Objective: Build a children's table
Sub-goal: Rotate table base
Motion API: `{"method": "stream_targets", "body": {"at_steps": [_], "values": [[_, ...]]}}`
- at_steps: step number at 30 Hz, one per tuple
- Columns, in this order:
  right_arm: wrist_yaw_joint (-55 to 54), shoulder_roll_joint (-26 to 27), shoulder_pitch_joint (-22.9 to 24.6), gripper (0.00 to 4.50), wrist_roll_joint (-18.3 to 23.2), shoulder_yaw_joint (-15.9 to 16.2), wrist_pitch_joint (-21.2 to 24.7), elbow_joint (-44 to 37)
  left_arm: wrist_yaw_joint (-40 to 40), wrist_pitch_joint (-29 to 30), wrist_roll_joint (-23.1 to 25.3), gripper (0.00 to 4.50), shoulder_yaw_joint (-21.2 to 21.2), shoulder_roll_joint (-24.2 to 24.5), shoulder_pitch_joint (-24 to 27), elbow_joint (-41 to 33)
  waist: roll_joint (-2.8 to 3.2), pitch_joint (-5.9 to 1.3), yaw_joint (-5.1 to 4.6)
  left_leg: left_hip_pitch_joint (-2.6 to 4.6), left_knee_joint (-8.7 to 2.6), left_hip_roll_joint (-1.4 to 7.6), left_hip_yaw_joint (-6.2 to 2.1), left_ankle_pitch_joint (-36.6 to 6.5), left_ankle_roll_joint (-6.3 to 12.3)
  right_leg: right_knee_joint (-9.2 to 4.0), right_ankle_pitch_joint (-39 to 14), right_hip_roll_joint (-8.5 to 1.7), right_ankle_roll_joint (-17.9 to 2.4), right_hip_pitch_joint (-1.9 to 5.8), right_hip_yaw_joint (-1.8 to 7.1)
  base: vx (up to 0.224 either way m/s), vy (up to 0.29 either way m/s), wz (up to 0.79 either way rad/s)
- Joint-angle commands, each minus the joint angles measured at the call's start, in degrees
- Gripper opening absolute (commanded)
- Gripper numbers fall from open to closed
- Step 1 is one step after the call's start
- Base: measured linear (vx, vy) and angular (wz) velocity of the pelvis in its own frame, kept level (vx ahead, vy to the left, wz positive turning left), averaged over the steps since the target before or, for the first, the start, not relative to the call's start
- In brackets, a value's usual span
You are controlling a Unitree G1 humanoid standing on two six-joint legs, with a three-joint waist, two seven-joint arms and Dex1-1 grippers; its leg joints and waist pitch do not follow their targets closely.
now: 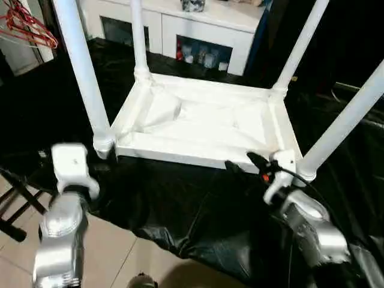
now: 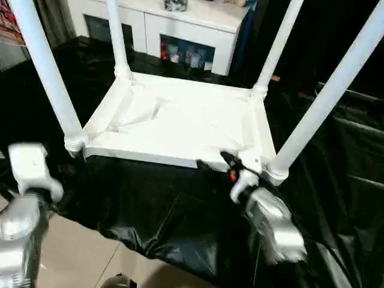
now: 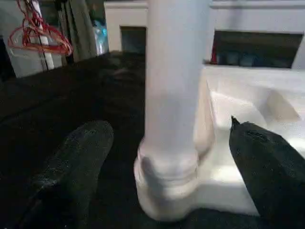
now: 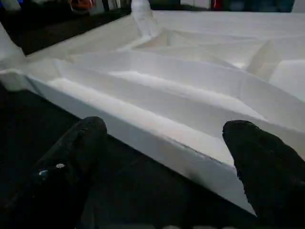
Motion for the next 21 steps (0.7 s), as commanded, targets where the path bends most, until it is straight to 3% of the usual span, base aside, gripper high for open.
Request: {"method": "stream_targets", "body": {"at_steps": [1, 5, 6, 9, 12, 16, 21], "values": [[-0.7, -1.0, 0.8, 4.38, -0.5, 0.2, 2.6, -1.9, -0.1, 0.0, -0.8, 4.5, 0.9, 0.5, -1.0, 1.9, 0.65, -3.25, 0.05, 0.61, -4.28, 1.19, -0.86, -19.0, -0.18, -5.82, -18.5, -4.21, -3.4, 1.96, 2.76, 0.0, 0.0, 0.0], [-1.7, -2.9, 2.0, 4.38, -1.8, 0.8, 8.3, -3.0, -4.1, 0.5, -3.5, 4.5, 1.8, 3.6, -6.8, 9.5, 0.53, -3.6, 0.04, 0.62, -4.02, 1.16, -0.76, -16.5, -0.15, -5.2, -13.8, -4.22, -4.6, 2.1, 2.8, 0.0, 0.0, 0.0], [-2.7, -2.9, 1.7, 4.38, -2.6, 0.7, 8.7, -2.1, -6.7, 0.2, -4.3, 4.5, 1.4, 4.5, -8.4, 11.9, 0.57, -3.49, 0.1, 0.78, -4.02, 0.88, -0.59, -16.2, -0.01, -5.45, -14.1, -4.14, -4.8, 1.88, 2.77, 0.0, 0.0, 0.0], [-5.6, -2.2, 0.3, 4.38, -3.4, 0.3, 10.0, 0.5, -12.6, -1.7, -5.4, 4.5, 0.2, 7.0, -12.3, 19.0, 0.78, -3.49, 0.06, 0.92, -4.3, 1.17, -0.79, -17.6, -1.11, -5.26, -14.5, -4.39, -5.5, 1.97, 2.77, 0.0, 0.0, 0.0], [-6.9, -1.7, -0.9, 4.38, -4.0, 0.2, 10.0, 2.2, -16.8, -3.1, -6.5, 4.5, 0.0, 8.0, -14.8, 23.2, 0.67, -3.33, 0.02, 1.25, -4.46, 1.22, -0.85, -20.8, -2.15, -5.66, -18.4, -4.87, -5.4, 1.75, 2.79, 0.0, 0.0, 0.0], [-9.2, -0.9, -3.2, 4.38, -5.6, -0.1, 8.8, 6.3, -26.9, -5.3, -9.0, 4.5, -1.3, 9.2, -18.1, 28.5, 0.65, -3.35, 0.12, 1.43, -4.65, 1.23, -0.95, -21.9, -2.8, -5.92, -20.6, -5.11, -5.3, 1.6, 2.82, 0.0, 0.0, 0.0], [-10.9, -0.3, -6.4, 4.38, -6.1, -1.2, 7.6, 11.5, -42.9, -3.7, -14.2, 4.5, -3.8, 11.0, -19.0, 29.2, 0.83, -3.47, 0.41, 1.76, -4.68, 1.46, -0.84, -22.8, -3.8, -5.41, -17.8, -5.23, -7.2, 1.44, 2.97, 0.0, 0.0, 0.0]]}}
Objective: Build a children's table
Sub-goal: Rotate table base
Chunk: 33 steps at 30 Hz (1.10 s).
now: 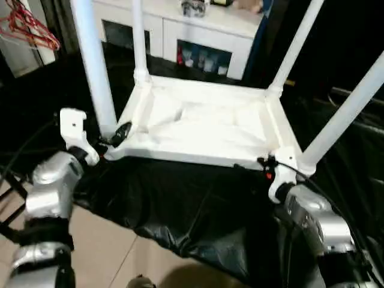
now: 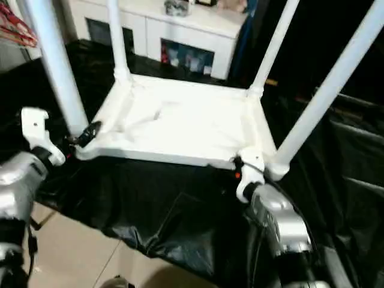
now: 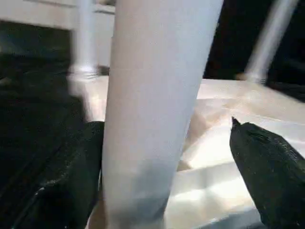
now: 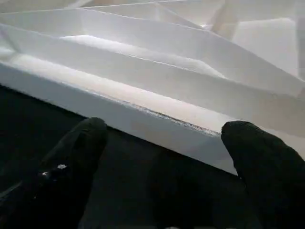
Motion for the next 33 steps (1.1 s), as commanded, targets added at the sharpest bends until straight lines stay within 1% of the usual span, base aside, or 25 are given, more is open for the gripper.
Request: {"method": "stream_targets", "body": {"at_steps": [1, 2, 3, 6, 7, 8, 9, 10, 11, 12, 13, 15, 16, 17, 19, 20, 22, 23, 24, 25, 26, 29, 30, 31, 33], "values": [[-0.6, 0.2, -0.6, 4.38, -1.0, 0.0, 1.0, 5.1, -9.1, 3.1, -3.1, 4.5, -4.1, -0.1, -0.2, -2.5, 1.58, -3.09, -0.22, 1.6, -4.68, 1.6, -0.83, -22.8, -4.0, -5.13, -17.1, -5.17, -7.7, 1.21, 2.94, 0.0, 0.0, 0.0], [-0.7, 0.2, -1.1, 4.38, -1.1, 0.0, 0.7, 6.1, -11.2, 4.3, -3.8, 4.5, -4.8, 0.2, 0.1, -3.2, 1.68, -3.05, -0.22, 1.55, -4.74, 1.62, -0.81, -22.8, -4.13, -5.0, -16.3, -5.01, -8.3, 1.24, 2.92, 0.0, 0.0, 0.0], [-0.8, 0.3, -1.5, 4.38, -1.2, 0.1, 0.4, 6.7, -13.1, 5.2, -4.4, 4.5, -5.5, 0.5, 0.7, -4.2, 1.67, -3.02, -0.11, 1.71, -4.68, 1.67, -0.65, -23.1, -4.13, -4.97, -15.3, -4.95, -8.8, 1.16, 2.94, 0.0, 0.0, 0.0], [-0.8, 0.6, -2.5, 4.38, -1.4, 0.2, -0.2, 8.6, -17.7, 8.0, -5.8, 4.5, -7.6, 1.3, 2.4, -6.5, 1.64, -3.04, -0.17, 1.38, -4.78, 1.63, -0.66, -22.4, -3.9, -4.73, -14.1, -5.01, -9.3, 1.58, 2.93, 0.0, 0.0, 0.0], [-0.9, 0.8, -3.3, 4.38, -1.6, 0.2, -0.9, 10.0, -20.1, 9.1, -6.8, 4.5, -8.7, 1.4, 3.3, -8.0, 1.39, -3.06, -0.29, 1.35, -4.79, 1.62, -0.71, -22.1, -3.76, -4.61, -14.3, -5.09, -9.4, 1.74, 2.89, 0.0, 0.0, 0.0], [-0.8, 0.9, -3.4, 4.38, -1.7, 0.2, -0.9, 10.2, -20.3, 9.2, -6.9, 4.5, -8.8, 1.4, 3.4, -8.1, 1.17, -3.04, -0.35, 1.38, -4.81, 1.63, -0.59, -22.0, -3.64, -4.76, -14.8, -5.1, -9.3, 1.73, 2.9, 0.0, 0.0, 0.0], [-0.7, 1.0, -3.8, 4.38, -1.8, 0.4, -1.2, 10.9, -21.5, 10.3, -7.6, 4.5, -9.9, 1.5, 4.3, -10.0, 1.22, -2.84, -0.34, 1.51, -4.87, 1.66, -0.6, -22.6, -3.57, -4.93, -16.6, -5.16, -9.0, 1.68, 2.97, 0.0, 0.0, 0.0], [-0.6, 1.1, -4.1, 4.38, -1.9, 0.5, -1.4, 11.4, -22.0, 10.8, -7.8, 4.5, -10.6, 1.4, 4.7, -11.0, 0.62, -2.76, -0.42, 1.4, -4.98, 1.66, -0.58, -22.6, -3.39, -5.11, -17.7, -5.14, -8.7, 1.79, 2.93, 0.0, 0.0, 0.0], [-1.2, 1.3, -4.6, 4.38, -2.1, 0.2, -2.5, 12.0, -22.3, 10.9, -8.0, 4.5, -11.4, 1.0, 5.1, -12.2, 0.85, -2.74, -0.36, 1.47, -4.97, 1.65, -0.61, -22.8, -3.37, -5.1, -18.4, -5.19, -8.5, 1.77, 2.96, 0.0, 0.0, 0.0], [-1.6, 1.5, -4.9, 4.38, -2.3, -0.1, -3.3, 12.5, -22.5, 10.9, -8.1, 4.5, -11.9, 0.6, 5.3, -12.9, 0.7, -2.63, -0.48, 1.54, -5.05, 1.7, -0.67, -23.4, -3.39, -5.28, -20.2, -5.28, -8.2, 1.64, 2.97, 0.0, 0.0, 0.0], [-2.7, 1.7, -5.6, 4.38, -2.2, -1.4, -5.3, 12.9, -22.7, 11.4, -8.3, 4.5, -12.7, 0.0, 5.6, -14.3, 0.64, -2.55, -0.64, 1.55, -5.14, 1.64, -0.72, -24.2, -3.52, -5.59, -22.1, -5.28, -7.7, 1.69, 2.92, 0.0, 0.0, 0.0], [-4.9, 1.9, -6.4, 4.38, -2.0, -3.6, -8.1, 13.5, -23.4, 12.8, -9.0, 4.5, -13.8, -0.6, 6.2, -16.6, 0.63, -2.71, -0.84, 1.69, -5.15, 1.82, -0.82, -24.4, -3.9, -5.59, -22.6, -5.55, -7.5, 1.64, 2.98, 0.0, 0.0, 0.0], [-7.4, 1.7, -7.1, 4.38, -2.0, -5.3, -9.6, 14.4, -23.6, 14.1, -9.6, 4.5, -14.6, -0.9, 6.7, -18.5, 0.72, -2.65, -1.03, 1.78, -5.14, 1.76, -0.79, -24.4, -3.89, -5.62, -22.3, -5.31, -7.6, 1.54, 2.94, 0.0, 0.0, 0.0], [-10.2, 1.2, -7.8, 4.38, -2.7, -6.5, -11.2, 15.8, -24.1, 15.5, -10.4, 4.5, -15.5, -1.0, 7.1, -20.2, 0.78, -2.66, -1.3, 1.7, -5.14, 1.71, -0.69, -24.1, -3.93, -5.44, -21.2, -5.14, -7.8, 1.57, 2.98, 0.0, 0.0, 0.0], [-12.8, 0.6, -8.4, 4.38, -3.5, -7.4, -12.7, 17.5, -24.7, 17.1, -11.1, 4.5, -16.2, -0.8, 7.6, -21.9, 0.59, -2.75, -1.45, 1.67, -4.98, 1.52, -0.48, -22.5, -3.67, -5.25, -19.5, -4.88, -7.8, 1.67, 2.97, 0.0, 0.0, 0.0], [-14.6, 0.3, -8.8, 4.38, -3.5, -8.4, -13.5, 18.5, -24.9, 18.1, -11.6, 4.5, -16.6, -0.6, 7.9, -23.0, 0.83, -2.72, -1.52, 1.44, -4.86, 1.34, -0.35, -21.4, -3.29, -5.18, -18.6, -4.73, -7.7, 1.82, 3.05, 0.0, 0.0, 0.0], [-17.0, -0.2, -9.3, 4.38, -3.1, -10.1, -14.3, 20.2, -25.5, 20.2, -12.7, 4.5, -17.6, -0.2, 8.5, -25.3, 0.61, -2.92, -1.55, 1.27, -4.69, 1.25, -0.17, -18.7, -2.97, -4.84, -16.0, -4.63, -7.8, 2.12, 3.07, 0.0, 0.0, 0.0], [-18.0, -0.4, -9.6, 4.38, -2.8, -10.9, -14.5, 21.0, -25.8, 21.3, -13.4, 4.5, -18.0, -0.1, 8.9, -26.5, 0.68, -3.02, -1.5, 1.35, -4.59, 1.28, -0.06, -17.9, -2.93, -4.7, -14.6, -4.58, -7.9, 2.14, 3.06, 0.0, 0.0, 0.0], [-18.2, -0.5, -9.8, 4.38, -3.0, -11.0, -14.6, 22.0, -25.9, 22.3, -14.0, 4.5, -18.2, 0.0, 9.2, -27.7, 1.03, -3.05, -1.62, 1.29, -4.48, 1.17, 0.01, -16.4, -2.75, -4.45, -11.6, -4.34, -8.2, 2.19, 3.07, 0.0, 0.0, 0.0], [-18.3, -0.6, -10.1, 4.38, -3.4, -10.6, -14.9, 23.2, -25.9, 23.5, -14.9, 4.5, -18.4, -0.1, 9.4, -28.9, 0.93, -3.19, -1.66, 1.14, -4.31, 1.03, 0.12, -14.9, -2.44, -4.18, -8.9, -4.15, -8.5, 2.46, 3.0, 0.0, 0.0, 0.0], [-17.9, -0.6, -10.4, 4.38, -3.7, -10.1, -15.1, 24.4, -25.8, 24.4, -15.6, 4.5, -18.6, -0.3, 9.7, -30.0, 1.04, -3.42, -1.72, 1.01, -4.12, 0.94, 0.19, -13.0, -2.19, -3.74, -5.7, -4.02, -9.1, 2.66, 2.94, 0.0, 0.0, 0.0], [-16.3, -0.1, -11.3, 4.38, -3.9, -8.9, -15.0, 26.9, -25.4, 26.0, -17.2, 4.5, -19.0, -0.9, 10.1, -32.2, 0.92, -3.69, -1.86, 0.6, -3.81, 0.88, 0.24, -10.2, -1.53, -3.11, -0.6, -3.9, -10.0, 3.05, 2.87, 0.0, 0.0, 0.0], [-14.6, 0.5, -11.8, 4.38, -4.2, -7.9, -14.8, 28.1, -24.9, 26.7, -17.9, 4.5, -19.3, -1.4, 10.3, -33.2, 0.9, -3.73, -1.89, 0.49, -3.67, 0.82, 0.31, -9.3, -1.03, -3.09, 0.8, -3.78, -10.4, 3.07, 2.84, 0.0, 0.0, 0.0], [-11.4, 1.8, -12.6, 4.38, -5.2, -5.8, -15.2, 29.7, -24.1, 28.1, -19.0, 4.5, -19.6, -2.3, 10.4, -34.5, 0.96, -3.77, -1.98, 0.35, -3.5, 0.8, 0.36, -8.7, -0.71, -2.84, 2.2, -3.71, -11.1, 2.99, 2.81, 0.0, 0.0, 0.0], [-8.9, 2.9, -13.1, 4.38, -5.7, -4.5, -16.0, 30.5, -23.6, 28.9, -19.6, 4.5, -20.0, -3.0, 10.5, -35.3, 0.93, -3.52, -2.17, 0.17, -3.64, 0.94, 0.33, -9.7, -0.65, -3.07, 0.8, -3.83, -11.3, 3.03, 2.77, 0.0, 0.0, 0.0]]}}
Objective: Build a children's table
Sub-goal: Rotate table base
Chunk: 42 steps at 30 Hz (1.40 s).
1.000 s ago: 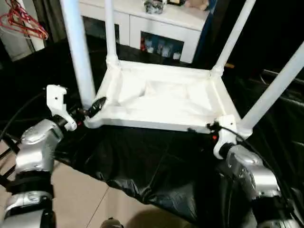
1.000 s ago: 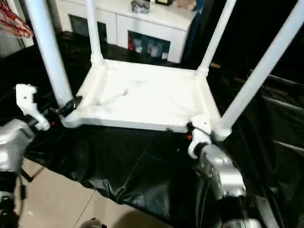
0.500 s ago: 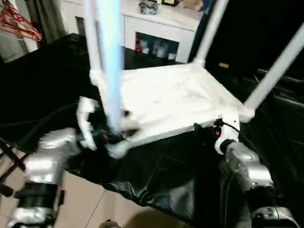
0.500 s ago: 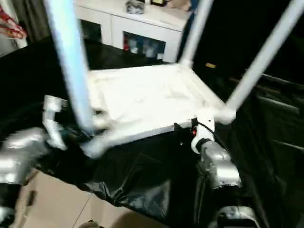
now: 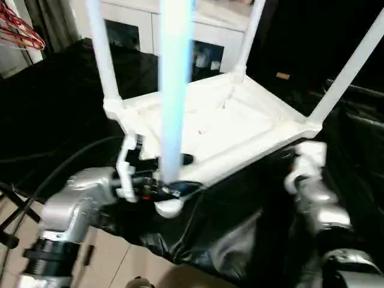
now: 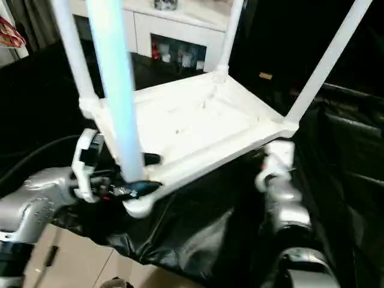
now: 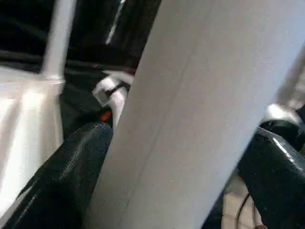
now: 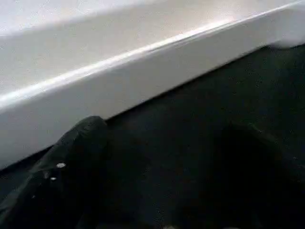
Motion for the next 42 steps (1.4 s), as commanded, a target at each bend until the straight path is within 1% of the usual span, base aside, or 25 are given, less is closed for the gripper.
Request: {"method": "stream_targets", "body": {"at_steps": [1, 2, 3, 4, 7, 9, 11, 12, 13, 15, 16, 19, 20, 21, 23, 24, 25, 26, 27, 29, 30, 32, 34, 38, 42], "values": [[6.3, 2.9, -2.3, 4.38, -0.6, 3.4, -1.0, 1.1, 0.5, 1.9, -2.0, 4.5, -2.4, -1.0, 0.3, -3.3, 0.52, -3.59, -0.04, 0.24, -3.27, 0.87, -0.07, -11.0, -0.91, -3.78, -2.3, -3.9, -10.1, 3.67, 2.66, 0.0, 0.0, 0.0], [7.1, 3.3, -2.6, 4.38, -0.5, 3.7, -1.2, 1.3, 0.6, 2.1, -2.1, 4.5, -2.6, -1.2, 0.3, -3.6, 0.6, -3.58, -0.41, 0.24, -3.27, 0.95, -0.01, -12.4, -0.88, -3.85, -4.3, -4.1, -10.3, 3.43, 2.72, 0.0, 0.0, 0.0], [9.3, 4.5, -3.4, 4.38, -0.5, 4.5, -1.6, 1.7, 0.9, 2.8, -2.4, 4.5, -3.0, -1.6, 0.4, -4.0, 0.44, -3.33, -0.98, 0.03, -3.53, 1.05, -0.26, -14.0, -1.32, -4.39, -9.6, -4.27, -9.2, 3.62, 2.67, 0.0, 0.0, 0.0], [10.0, 4.8, -3.7, 4.38, -0.7, 4.9, -1.9, 1.9, 1.0, 3.0, -2.5, 4.5, -3.2, -1.8, 0.4, -4.2, 0.3, -3.28, -1.42, -0.05, -3.67, 1.07, -0.39, -14.4, -1.49, -4.6, -12.2, -4.26, -8.4, 3.67, 2.61, 0.0, 0.0, 0.0], [13.4, 6.7, -5.4, 4.38, -1.1, 6.9, -2.9, 2.8, 1.7, 4.0, -3.0, 4.5, -4.5, -2.9, 0.3, -5.0, 0.29, -3.3, -1.75, -0.14, -3.6, 1.08, -0.44, -13.8, -1.53, -4.68, -13.9, -4.36, -7.8, 3.61, 2.69, 0.0, 0.0, 0.0], [15.0, 7.6, -6.4, 4.38, -1.9, 7.7, -3.8, 4.0, 2.6, 4.5, -2.9, 4.5, -5.3, -4.0, -0.2, -5.2, -0.06, -3.27, -1.75, 0.29, -3.45, 1.16, -0.24, -13.7, -1.02, -4.77, -13.0, -4.31, -8.4, 3.16, 2.81, 0.0, 0.0, 0.0], [14.7, 7.8, -6.8, 4.38, -2.6, 7.9, -4.1, 4.7, 3.2, 3.8, -2.0, 4.5, -5.7, -4.7, -0.8, -4.5, 0.17, -3.29, -1.67, 0.45, -3.43, 1.21, -0.27, -13.6, -0.91, -4.67, -12.6, -4.36, -9.0, 3.11, 2.8, 0.0, 0.0, 0.0], [14.3, 7.8, -7.0, 4.38, -3.1, 8.0, -4.3, 5.3, 3.8, 2.9, -1.2, 4.5, -6.1, -5.4, -1.4, -3.8, -0.01, -3.29, -1.5, 0.51, -3.41, 1.25, -0.23, -12.9, -0.71, -4.6, -12.0, -4.37, -9.0, 3.06, 2.84, 0.0, 0.0, 0.0], [13.6, 7.8, -7.5, 4.38, -3.7, 7.7, -4.8, 6.4, 5.1, 0.5, 0.8, 4.5, -6.7, -7.0, -2.6, -1.5, -0.2, -3.33, -1.48, 0.51, -3.35, 1.25, -0.14, -12.7, -0.62, -4.65, -11.6, -4.33, -9.0, 3.03, 2.86, 0.0, 0.0, 0.0], [11.6, 7.3, -7.8, 4.38, -4.1, 7.2, -5.2, 7.6, 8.0, -2.8, 4.3, 4.5, -7.2, -9.0, -4.8, 2.3, -0.12, -3.35, -1.2, 0.89, -3.29, 1.25, -0.04, -12.7, -0.63, -4.58, -9.6, -4.13, -9.2, 2.83, 2.95, 0.0, 0.0, 0.0], [10.1, 6.8, -8.0, 4.38, -4.4, 6.9, -5.4, 8.2, 9.3, -5.1, 6.3, 4.5, -7.6, -9.9, -5.9, 4.6, -0.07, -3.34, -1.04, 0.78, -3.36, 1.3, -0.19, -12.8, -0.8, -4.45, -9.4, -4.23, -9.1, 3.0, 2.89, 0.0, 0.0, 0.0], [7.3, 5.5, -8.1, 4.38, -4.4, 5.8, -5.6, 9.2, 13.6, -10.2, 11.7, 4.5, -8.7, -11.4, -9.0, 10.9, -0.36, -3.46, -0.67, 0.8, -3.24, 1.16, -0.16, -13.1, -0.68, -4.64, -10.3, -4.32, -7.9, 3.01, 2.93, 0.0, 0.0, 0.0], [6.4, 4.5, -8.1, 4.38, -4.1, 4.9, -5.8, 9.5, 16.6, -12.4, 14.4, 4.5, -9.1, -11.8, -10.9, 14.2, 0.39, -3.54, -0.53, 0.88, -3.21, 1.16, -0.22, -12.8, -0.87, -4.45, -9.6, -4.35, -7.9, 3.01, 2.97, 0.0, 0.0, 0.0], [6.2, 3.7, -7.8, 4.38, -3.7, 4.3, -6.1, 9.6, 19.3, -14.5, 17.2, 4.5, -9.8, -11.7, -12.3, 17.1, 0.17, -3.78, -0.35, 0.83, -3.01, 1.07, -0.15, -11.9, -0.86, -4.24, -6.9, -4.21, -8.0, 3.21, 2.96, 0.0, 0.0, 0.0], [6.2, 3.5, -7.7, 4.38, -3.6, 4.1, -6.2, 9.6, 20.2, -15.1, 18.1, 4.5, -10.0, -11.6, -12.7, 17.9, -0.07, -3.77, -0.34, 0.63, -2.98, 1.0, -0.16, -11.2, -0.54, -4.17, -5.9, -4.15, -8.0, 3.34, 2.89, 0.0, 0.0, 0.0], [6.7, 2.4, -7.0, 4.38, -3.4, 3.3, -6.5, 9.0, 21.9, -17.8, 20.3, 4.5, -10.4, -11.4, -13.8, 20.5, 0.34, -3.86, -0.16, 0.59, -2.94, 1.05, -0.22, -10.7, -0.42, -4.07, -5.3, -4.3, -8.4, 3.39, 2.86, 0.0, 0.0, 0.0], [7.0, 2.1, -6.7, 4.38, -3.3, 3.1, -6.5, 8.7, 22.1, -18.4, 20.6, 4.5, -10.4, -11.4, -14.0, 20.9, 0.3, -3.8, -0.27, 0.62, -2.88, 1.01, -0.15, -11.1, -0.28, -4.25, -4.9, -4.15, -8.6, 3.32, 2.83, 0.0, 0.0, 0.0], [8.5, 1.0, -5.3, 4.38, -3.0, 2.4, -6.9, 7.4, 21.8, -20.4, 20.8, 4.5, -9.7, -11.8, -14.3, 22.4, 0.83, -3.78, -0.2, 0.59, -2.87, 0.99, -0.21, -11.6, -0.29, -4.3, -5.2, -4.24, -8.8, 3.37, 2.82, 0.0, 0.0, 0.0], [9.1, 0.6, -4.7, 4.38, -2.7, 2.4, -7.0, 6.9, 21.2, -20.8, 20.4, 4.5, -9.3, -12.1, -14.4, 22.8, 0.49, -3.77, -0.2, 0.56, -2.82, 0.95, -0.1, -11.8, -0.19, -4.49, -5.5, -4.27, -8.7, 3.43, 2.81, 0.0, 0.0, 0.0], [11.5, -0.1, -3.0, 4.38, -2.3, 2.7, -7.2, 4.7, 19.1, -21.4, 19.5, 4.5, -8.8, -12.0, -13.8, 22.1, 0.39, -3.83, -0.13, 0.44, -2.77, 0.92, -0.15, -11.6, 0.04, -4.42, -5.8, -4.32, -9.2, 3.61, 2.78, 0.0, 0.0, 0.0], [14.1, -0.8, -1.3, 4.38, -1.9, 3.4, -7.0, 2.3, 17.2, -22.0, 19.3, 4.5, -9.2, -11.1, -13.2, 21.8, 0.73, -3.8, -0.18, 0.35, -2.74, 0.95, -0.22, -12.0, 0.47, -4.46, -6.7, -4.36, -9.6, 3.59, 2.72, 0.0, 0.0, 0.0], [18.3, -1.6, 1.2, 4.38, -0.7, 4.3, -6.0, -2.1, 13.7, -21.9, 19.2, 4.5, -10.4, -9.0, -12.3, 21.1, 0.42, -3.67, -0.1, 0.27, -2.83, 1.01, -0.27, -12.7, 1.28, -4.79, -8.8, -4.38, -9.1, 3.65, 2.69, 0.0, 0.0, 0.0], [21.2, -2.4, 3.3, 4.38, 0.2, 5.0, -4.6, -5.9, 10.8, -21.8, 19.7, 4.5, -11.7, -6.7, -11.8, 20.8, 0.58, -3.66, -0.13, 0.42, -2.91, 1.14, -0.31, -12.9, 1.8, -4.87, -10.6, -4.38, -8.8, 3.4, 2.68, 0.0, 0.0, 0.0], [28.8, -5.7, 8.8, 4.38, 1.3, 7.6, -1.5, -15.5, 6.9, -25.1, 24.3, 4.5, -14.3, -1.1, -13.4, 25.1, 0.9, -3.53, 0.04, 0.63, -3.1, 1.29, -0.39, -13.4, 1.95, -4.9, -10.3, -4.15, -8.7, 3.14, 2.72, 0.0, 0.0, 0.0], [34.2, -9.3, 11.9, 4.5, 1.6, 9.4, 0.4, -22.0, 5.2, -28.3, 27.1, 4.15, -14.2, 1.6, -16.0, 30.3, 0.86, -3.55, 0.85, 0.81, -3.09, 1.35, -0.38, -13.7, 1.61, -5.07, -11.1, -4.39, -8.5, 3.06, 2.77, 0.0, 0.0, 0.0]]}}
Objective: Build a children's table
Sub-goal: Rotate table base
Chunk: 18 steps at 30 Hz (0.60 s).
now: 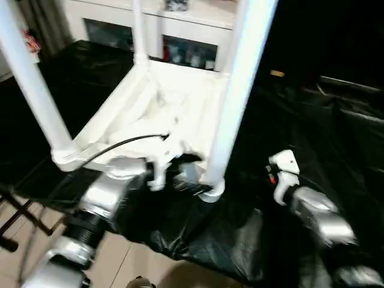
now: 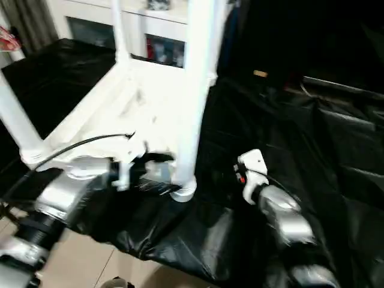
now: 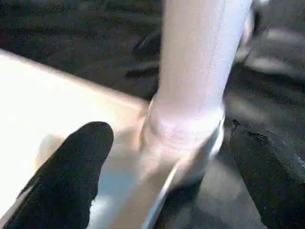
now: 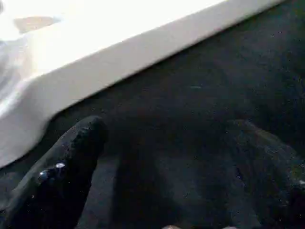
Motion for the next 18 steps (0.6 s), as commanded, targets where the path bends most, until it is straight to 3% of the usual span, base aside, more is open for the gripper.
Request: {"method": "stream_targets", "body": {"at_steps": [1, 4, 8, 9, 12, 18], "values": [[4.7, -3.0, 1.4, 4.5, 0.8, 1.3, 2.4, -5.5, -1.0, -3.1, 3.2, 4.09, -1.1, 1.2, -3.3, 3.3, 0.22, -3.64, 0.25, 0.66, -3.48, 1.17, -0.15, -13.8, 1.72, -5.15, -12.2, -4.26, -8.1, 3.07, 2.78, 0.0, 0.0, 0.0], [10.6, -6.9, 3.3, 4.5, 2.3, 2.8, 6.2, -11.8, -1.8, -6.2, 6.2, 3.82, -3.4, 2.6, -6.3, 9.3, 0.16, -3.7, 0.85, 0.73, -3.43, 1.26, -0.25, -13.6, 2.01, -5.09, -12.6, -4.31, -7.0, 3.16, 2.84, 0.0, 0.0, 0.0], [12.5, -9.1, 3.8, 4.5, 3.1, 3.0, 8.9, -14.8, -0.8, -8.1, 6.9, 3.65, -3.1, 1.5, -8.9, 14.6, 0.13, -3.87, 1.4, 0.61, -3.15, 1.23, -0.21, -12.4, 1.98, -4.9, -11.0, -4.54, -7.8, 3.2, 2.73, 0.0, 0.0, 0.0], [13.8, -10.2, 4.2, 4.5, 3.7, 3.2, 10.2, -16.5, -1.4, -8.8, 7.0, 3.36, -2.8, 0.9, -10.1, 16.8, 0.17, -3.79, 1.52, 0.63, -3.21, 1.34, -0.22, -12.8, 1.86, -4.98, -11.3, -4.63, -8.1, 3.11, 2.74, 0.0, 0.0, 0.0], [15.3, -11.7, 5.1, 4.5, 4.6, 3.3, 12.1, -19.5, -3.7, -10.1, 7.6, 3.17, -3.1, 0.5, -11.9, 20.1, 0.24, -3.73, 2.01, 0.7, -3.19, 1.33, -0.22, -13.5, 1.76, -5.26, -13.2, -4.73, -7.7, 3.1, 2.76, 0.0, 0.0, 0.0], [16.9, -13.9, 7.2, 4.5, 5.9, 3.5, 16.4, -24.8, -7.6, -13.1, 9.4, 2.63, -4.0, -0.2, -15.5, 27.4, 0.28, -4.05, 2.35, 0.54, -3.08, 1.37, -0.39, -12.4, 1.55, -4.94, -11.0, -4.79, -7.5, 3.36, 2.73, 0.0, 0.0, 0.0]]}}
